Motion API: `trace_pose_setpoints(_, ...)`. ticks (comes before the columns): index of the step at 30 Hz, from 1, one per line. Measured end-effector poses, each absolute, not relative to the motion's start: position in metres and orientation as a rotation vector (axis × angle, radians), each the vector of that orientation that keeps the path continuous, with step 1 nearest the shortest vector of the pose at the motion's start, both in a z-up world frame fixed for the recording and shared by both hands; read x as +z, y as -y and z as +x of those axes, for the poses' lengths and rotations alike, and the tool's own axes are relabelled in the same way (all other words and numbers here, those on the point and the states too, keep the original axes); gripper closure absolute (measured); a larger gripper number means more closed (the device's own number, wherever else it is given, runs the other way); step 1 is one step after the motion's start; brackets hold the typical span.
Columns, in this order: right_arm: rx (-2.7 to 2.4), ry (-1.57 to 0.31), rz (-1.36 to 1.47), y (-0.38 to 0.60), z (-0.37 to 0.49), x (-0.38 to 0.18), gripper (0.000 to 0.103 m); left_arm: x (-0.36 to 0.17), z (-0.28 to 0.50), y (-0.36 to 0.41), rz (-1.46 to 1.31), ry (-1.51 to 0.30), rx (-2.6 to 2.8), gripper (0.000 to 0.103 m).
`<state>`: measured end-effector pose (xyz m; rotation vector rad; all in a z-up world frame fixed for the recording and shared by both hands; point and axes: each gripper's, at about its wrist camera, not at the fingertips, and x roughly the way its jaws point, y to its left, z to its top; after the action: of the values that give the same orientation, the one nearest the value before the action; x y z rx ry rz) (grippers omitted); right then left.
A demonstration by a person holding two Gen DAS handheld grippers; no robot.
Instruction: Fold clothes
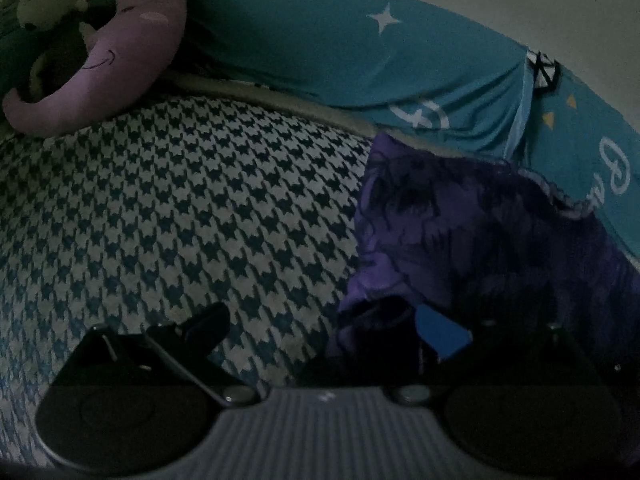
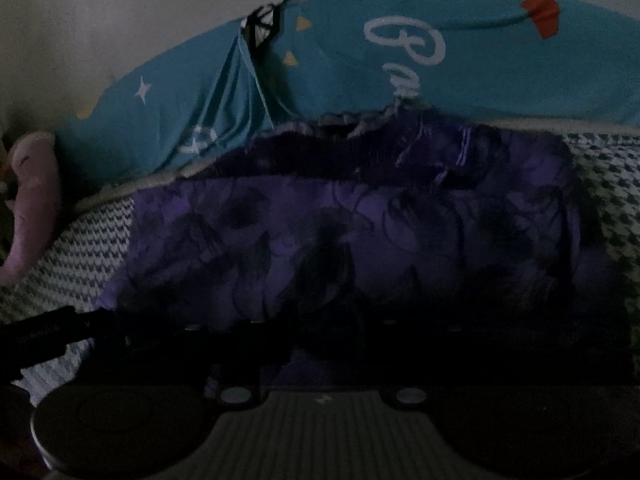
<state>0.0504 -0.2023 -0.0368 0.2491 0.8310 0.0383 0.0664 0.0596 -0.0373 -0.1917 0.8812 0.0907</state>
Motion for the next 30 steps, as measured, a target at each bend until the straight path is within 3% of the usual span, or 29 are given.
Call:
trace_pose_setpoints(8, 0.054, -0.885, 0.172, 0.192, 0.050, -0.045, 0.065, -0.048, 0.069, -0.058, -0.145, -0.936, 0.096, 0.000)
trace_pose_setpoints(30, 0.060, -0.909, 0.072, 0.180, 0.047, -0.048, 0.063, -0.062, 0.061, -0.056, -0.022, -0.983, 0.070, 0.000)
